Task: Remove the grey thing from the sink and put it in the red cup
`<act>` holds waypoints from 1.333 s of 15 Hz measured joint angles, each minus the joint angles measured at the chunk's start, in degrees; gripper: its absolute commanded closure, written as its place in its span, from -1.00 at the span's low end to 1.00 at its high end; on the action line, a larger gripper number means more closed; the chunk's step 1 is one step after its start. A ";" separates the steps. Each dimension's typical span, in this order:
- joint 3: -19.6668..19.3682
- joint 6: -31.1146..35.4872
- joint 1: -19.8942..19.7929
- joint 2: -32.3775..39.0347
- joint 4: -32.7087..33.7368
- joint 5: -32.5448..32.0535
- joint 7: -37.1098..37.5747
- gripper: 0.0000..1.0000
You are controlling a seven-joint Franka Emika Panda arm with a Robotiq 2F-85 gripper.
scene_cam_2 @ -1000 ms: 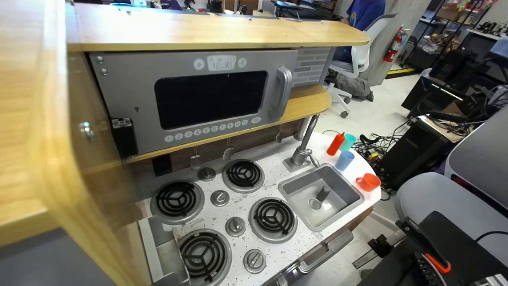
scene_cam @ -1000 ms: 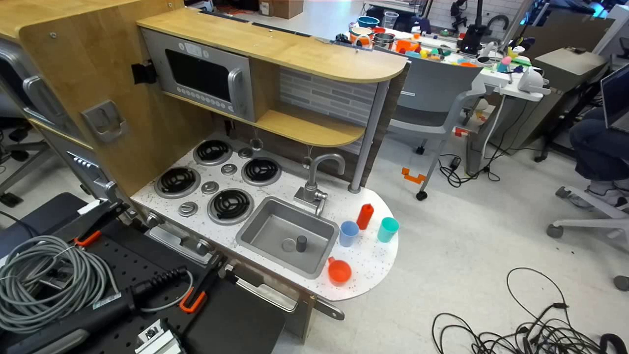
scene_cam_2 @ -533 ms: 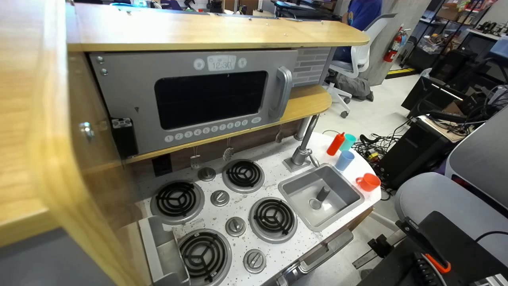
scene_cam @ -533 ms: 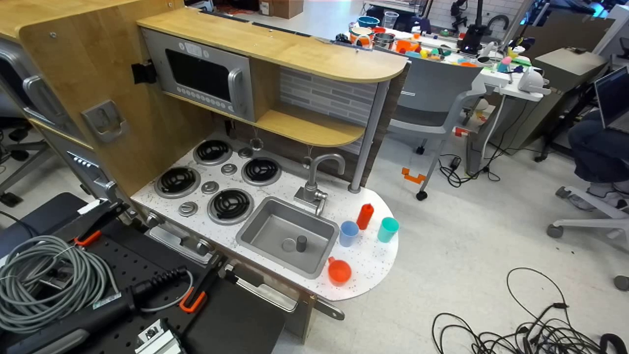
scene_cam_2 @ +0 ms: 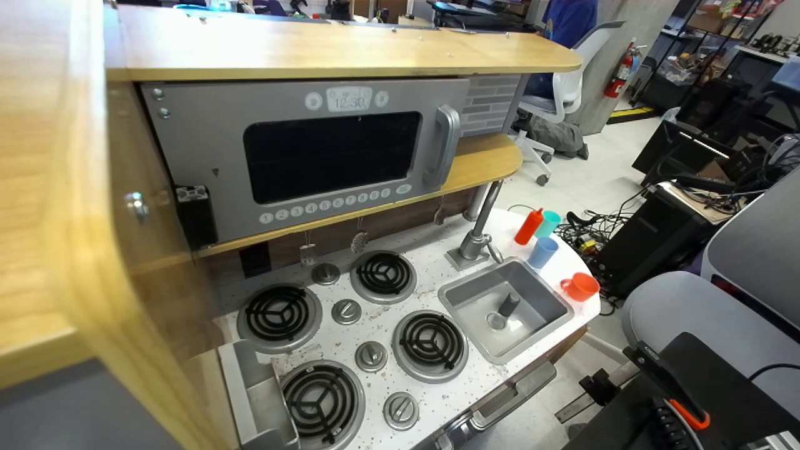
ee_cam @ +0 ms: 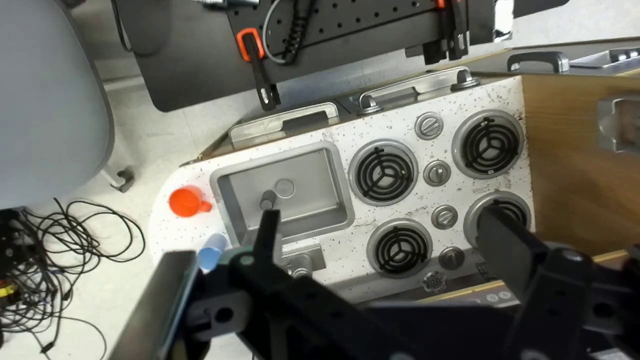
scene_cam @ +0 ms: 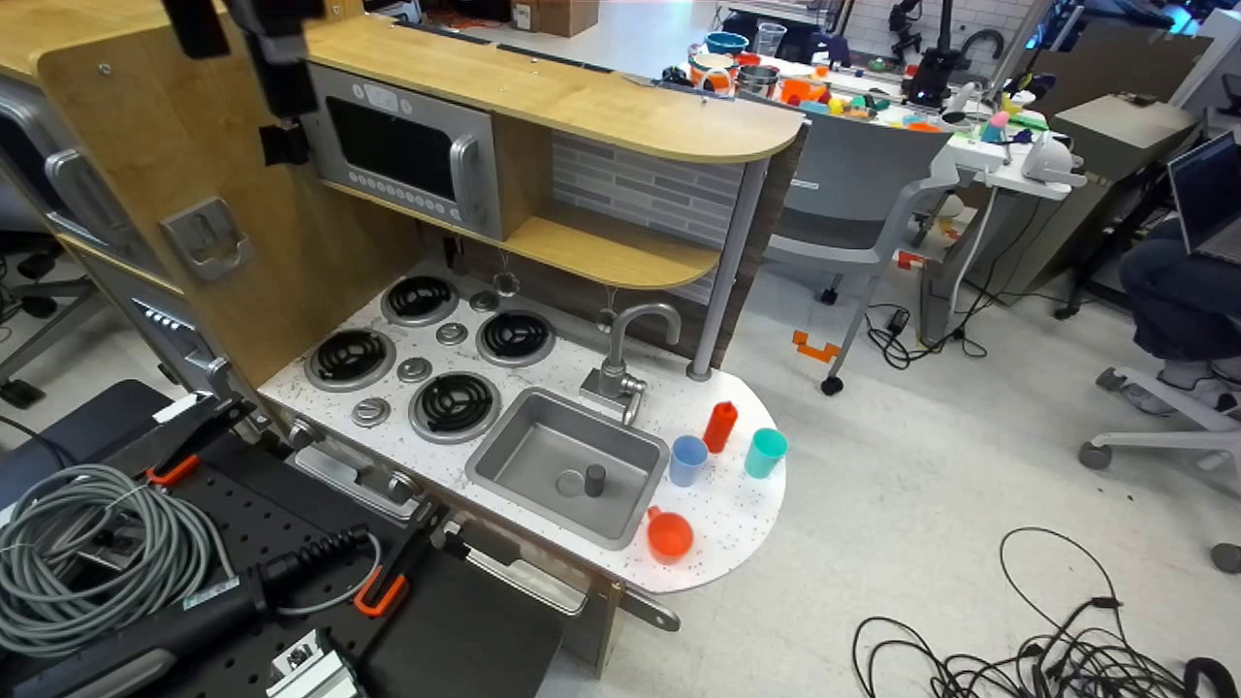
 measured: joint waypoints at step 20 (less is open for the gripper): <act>-8.71 35.39 -4.85 35.25 -1.18 2.74 -24.04 -1.00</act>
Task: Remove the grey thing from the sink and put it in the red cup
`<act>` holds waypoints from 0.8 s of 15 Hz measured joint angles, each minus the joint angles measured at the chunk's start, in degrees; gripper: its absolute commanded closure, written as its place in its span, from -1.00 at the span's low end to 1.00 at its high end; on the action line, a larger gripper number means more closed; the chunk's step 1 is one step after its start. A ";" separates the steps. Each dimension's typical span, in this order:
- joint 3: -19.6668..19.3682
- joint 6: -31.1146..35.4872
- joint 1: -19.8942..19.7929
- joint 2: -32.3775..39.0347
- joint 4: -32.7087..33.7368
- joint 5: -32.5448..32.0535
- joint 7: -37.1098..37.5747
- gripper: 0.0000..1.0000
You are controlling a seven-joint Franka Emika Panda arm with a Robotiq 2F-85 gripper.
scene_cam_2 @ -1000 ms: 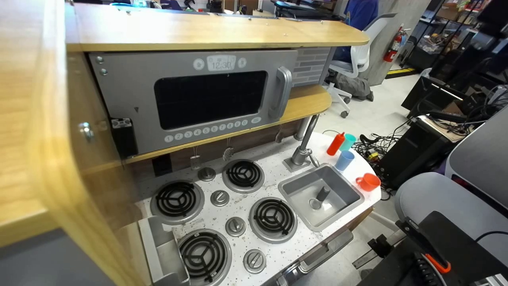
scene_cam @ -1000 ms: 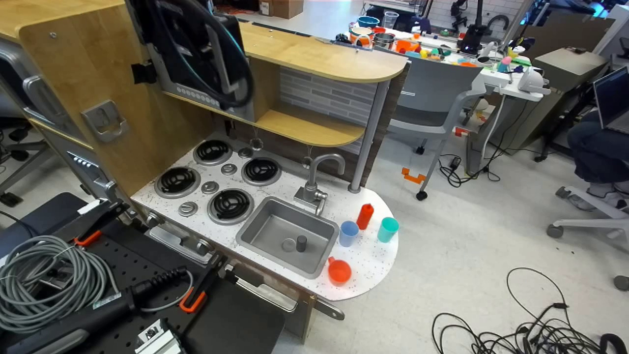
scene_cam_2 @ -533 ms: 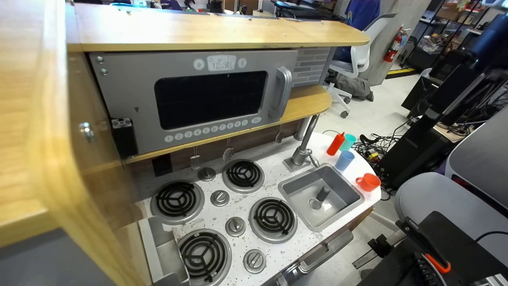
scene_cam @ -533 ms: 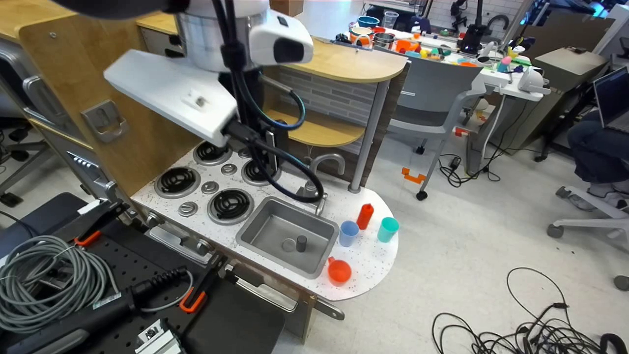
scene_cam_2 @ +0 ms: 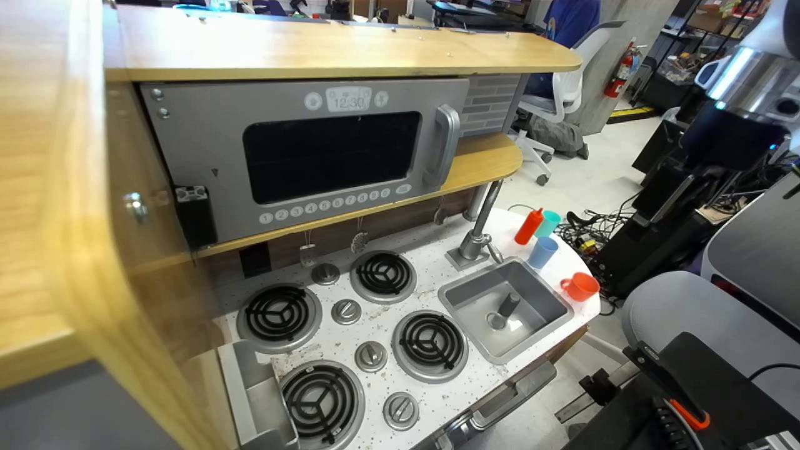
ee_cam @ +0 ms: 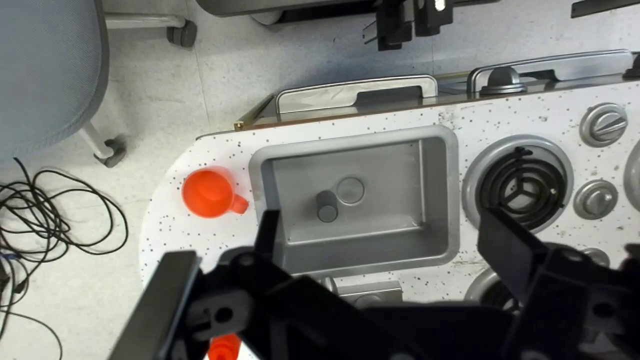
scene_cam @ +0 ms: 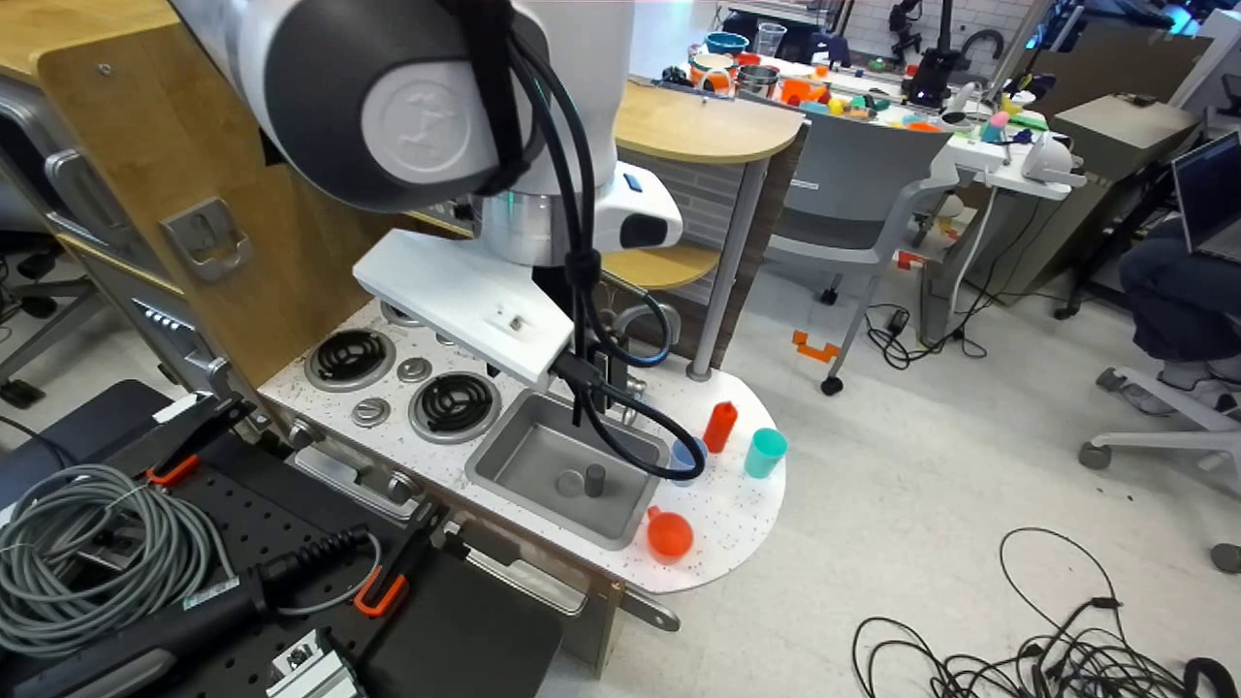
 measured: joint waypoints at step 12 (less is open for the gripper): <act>1.52 2.47 -2.60 23.27 13.56 -4.94 0.87 -1.00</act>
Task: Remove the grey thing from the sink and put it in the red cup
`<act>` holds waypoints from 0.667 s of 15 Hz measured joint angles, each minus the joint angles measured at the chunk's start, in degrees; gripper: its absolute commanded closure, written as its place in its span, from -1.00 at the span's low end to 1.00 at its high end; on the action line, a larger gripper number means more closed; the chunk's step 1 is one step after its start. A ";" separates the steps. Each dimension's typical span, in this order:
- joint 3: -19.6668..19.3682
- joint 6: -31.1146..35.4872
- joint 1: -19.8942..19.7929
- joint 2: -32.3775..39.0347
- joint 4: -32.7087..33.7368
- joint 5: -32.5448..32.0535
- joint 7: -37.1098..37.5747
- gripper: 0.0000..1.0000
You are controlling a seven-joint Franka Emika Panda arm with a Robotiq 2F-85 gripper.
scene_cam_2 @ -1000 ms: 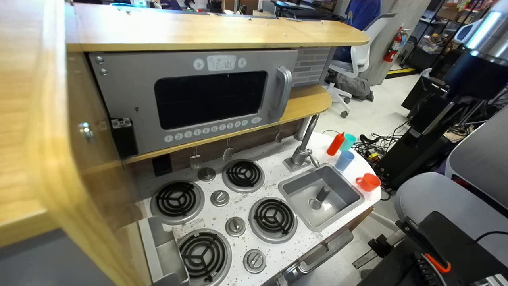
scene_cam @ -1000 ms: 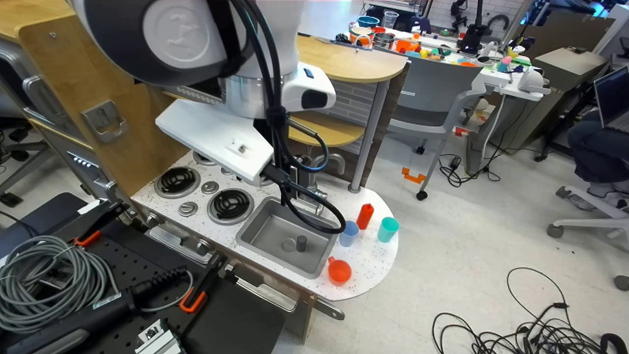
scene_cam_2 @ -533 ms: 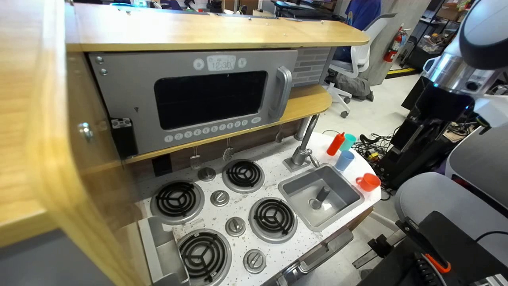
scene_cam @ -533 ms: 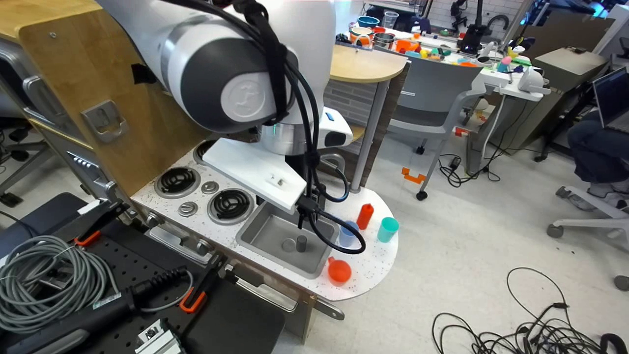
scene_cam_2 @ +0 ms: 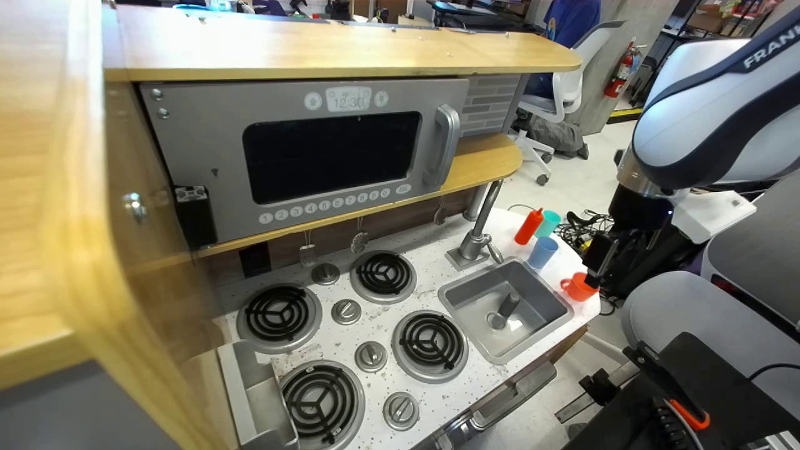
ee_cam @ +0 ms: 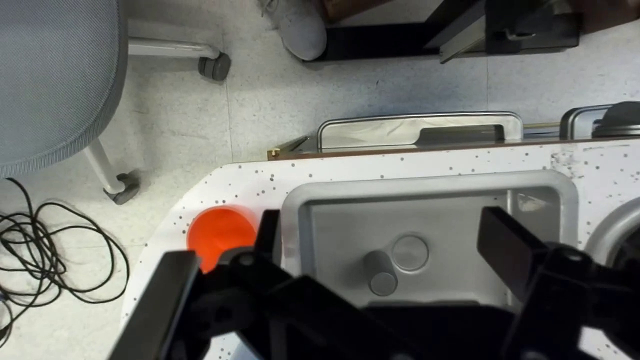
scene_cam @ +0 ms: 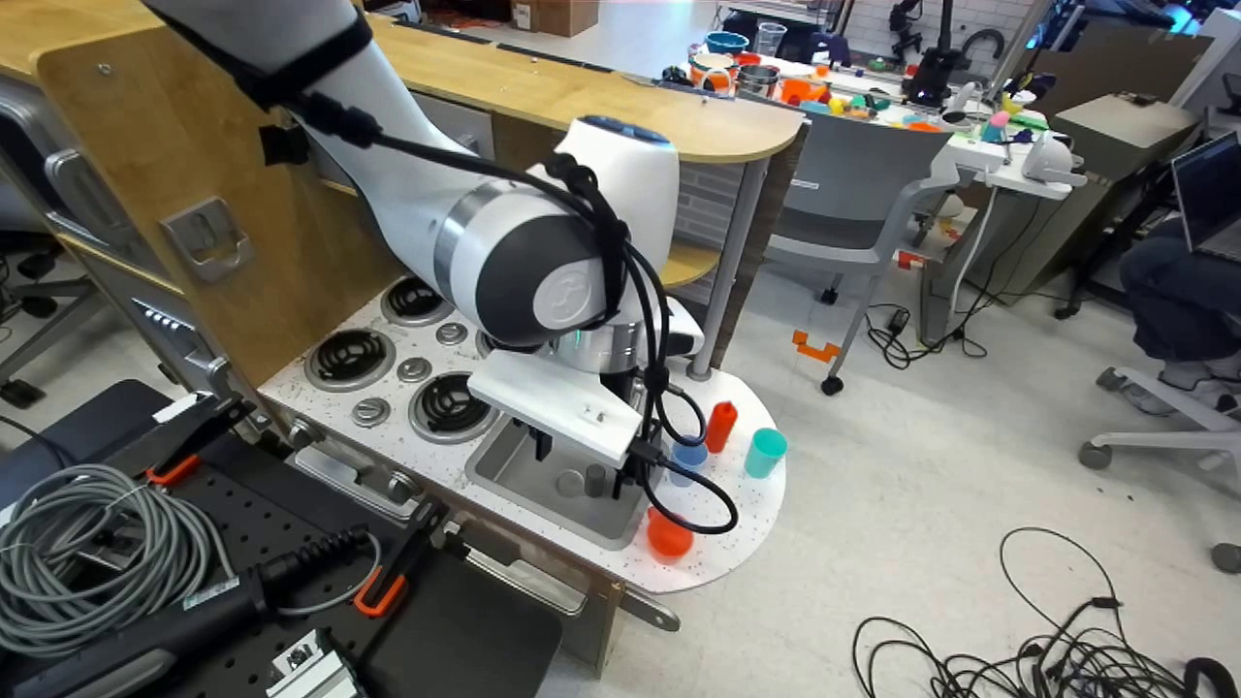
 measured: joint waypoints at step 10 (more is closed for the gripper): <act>0.83 1.96 0.29 16.43 12.07 -4.27 3.29 -1.00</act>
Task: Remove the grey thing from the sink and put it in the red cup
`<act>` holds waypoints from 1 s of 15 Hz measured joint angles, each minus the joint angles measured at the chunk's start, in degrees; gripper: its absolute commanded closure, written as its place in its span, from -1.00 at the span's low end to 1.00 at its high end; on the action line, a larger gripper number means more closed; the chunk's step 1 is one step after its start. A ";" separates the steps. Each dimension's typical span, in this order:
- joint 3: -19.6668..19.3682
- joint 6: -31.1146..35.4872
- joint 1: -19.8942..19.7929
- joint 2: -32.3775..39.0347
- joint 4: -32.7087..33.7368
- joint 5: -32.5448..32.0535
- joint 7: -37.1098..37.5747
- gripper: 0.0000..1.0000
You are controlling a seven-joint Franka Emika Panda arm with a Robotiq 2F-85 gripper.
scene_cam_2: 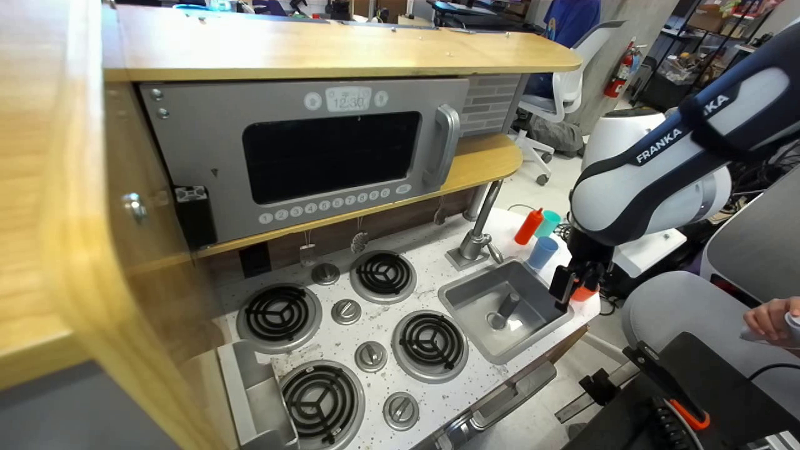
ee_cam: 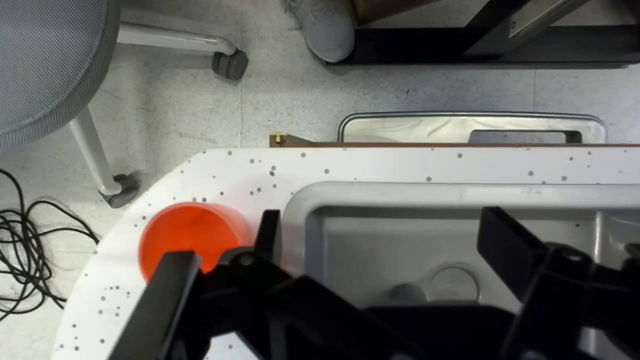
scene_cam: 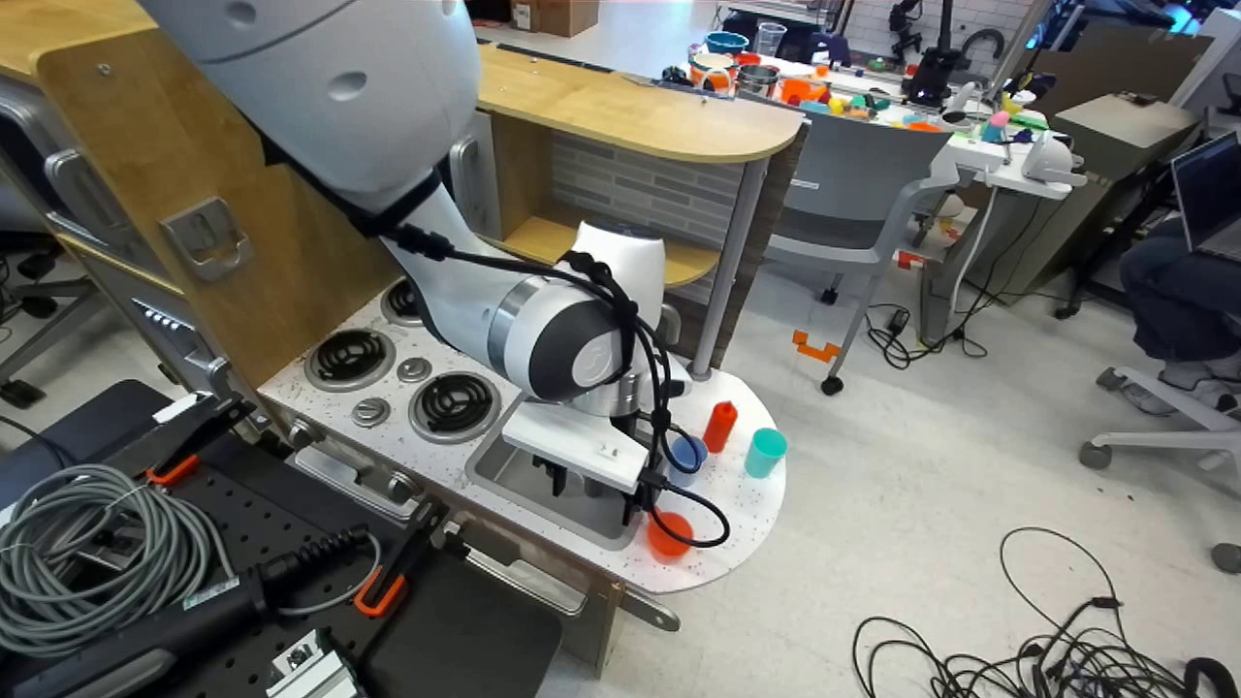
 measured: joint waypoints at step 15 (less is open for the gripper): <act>1.52 0.00 2.16 12.76 15.30 -3.18 -0.03 -1.00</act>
